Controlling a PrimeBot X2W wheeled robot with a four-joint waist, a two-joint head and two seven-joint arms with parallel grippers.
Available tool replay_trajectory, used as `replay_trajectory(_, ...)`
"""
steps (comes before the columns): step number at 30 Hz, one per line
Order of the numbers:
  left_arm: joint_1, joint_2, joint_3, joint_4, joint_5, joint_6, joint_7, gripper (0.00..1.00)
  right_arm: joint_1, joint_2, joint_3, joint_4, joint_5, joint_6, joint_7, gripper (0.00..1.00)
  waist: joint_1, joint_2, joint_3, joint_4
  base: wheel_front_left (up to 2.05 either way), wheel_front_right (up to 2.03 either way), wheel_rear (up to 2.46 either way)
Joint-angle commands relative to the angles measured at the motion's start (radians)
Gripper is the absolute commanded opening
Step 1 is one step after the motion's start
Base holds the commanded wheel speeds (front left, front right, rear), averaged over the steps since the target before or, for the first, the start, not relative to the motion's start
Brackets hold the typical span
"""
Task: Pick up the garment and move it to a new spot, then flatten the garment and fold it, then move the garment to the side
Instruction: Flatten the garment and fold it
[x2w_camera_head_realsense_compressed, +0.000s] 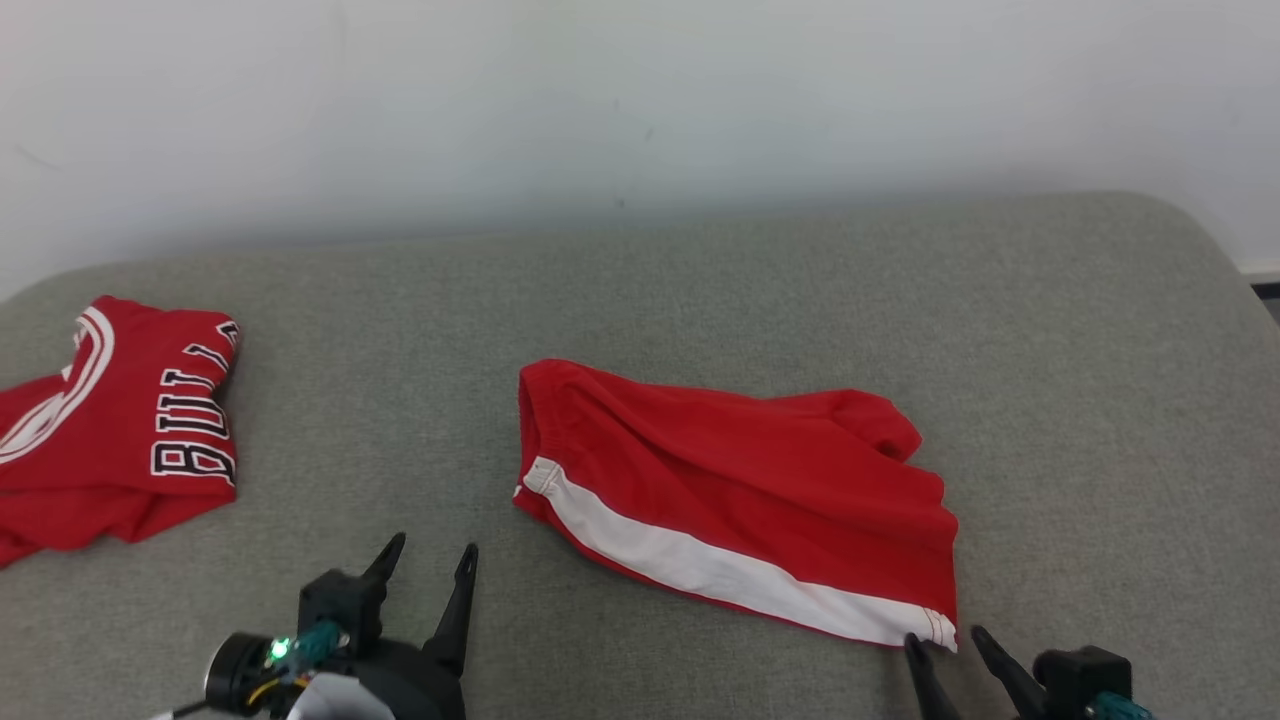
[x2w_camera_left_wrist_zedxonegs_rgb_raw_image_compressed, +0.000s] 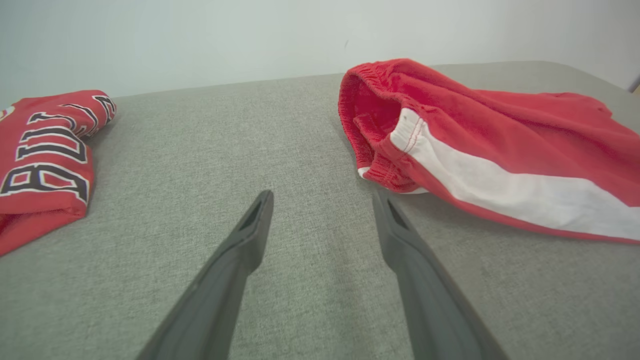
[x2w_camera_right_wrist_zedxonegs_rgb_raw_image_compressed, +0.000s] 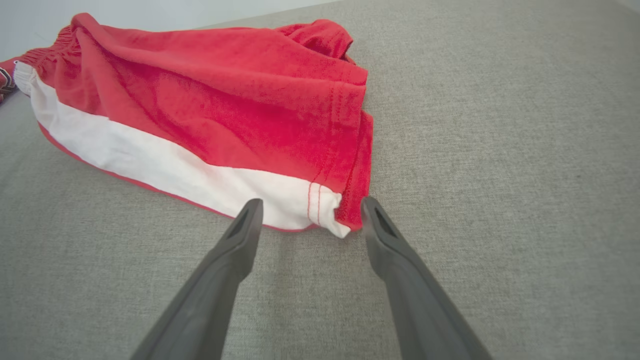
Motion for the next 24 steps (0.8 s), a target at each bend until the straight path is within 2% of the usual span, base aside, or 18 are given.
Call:
replay_trajectory(1,-0.042,0.010,-0.023,0.016,-0.014,0.001,0.009,1.00,-0.021,0.000,0.011,0.004,-0.005,-0.002,0.010,1.00,-0.0001,-0.0001,0.035,-0.027,0.00,0.00,0.00)
replay_trajectory(13,-0.246,0.052,-0.213,0.148,-0.133,0.001,0.067,1.00,-0.092,-0.008,0.066,0.060,-0.010,-0.002,0.022,1.00,-0.0001,-0.0001,0.077,-0.058,0.00,0.00,0.00)
replay_trajectory(24,-0.330,0.089,-0.343,0.196,-0.231,0.000,0.065,1.00,-0.120,-0.018,0.089,0.084,0.006,-0.002,-0.001,1.00,-0.0001,-0.0001,0.102,-0.070,0.00,0.00,0.00)
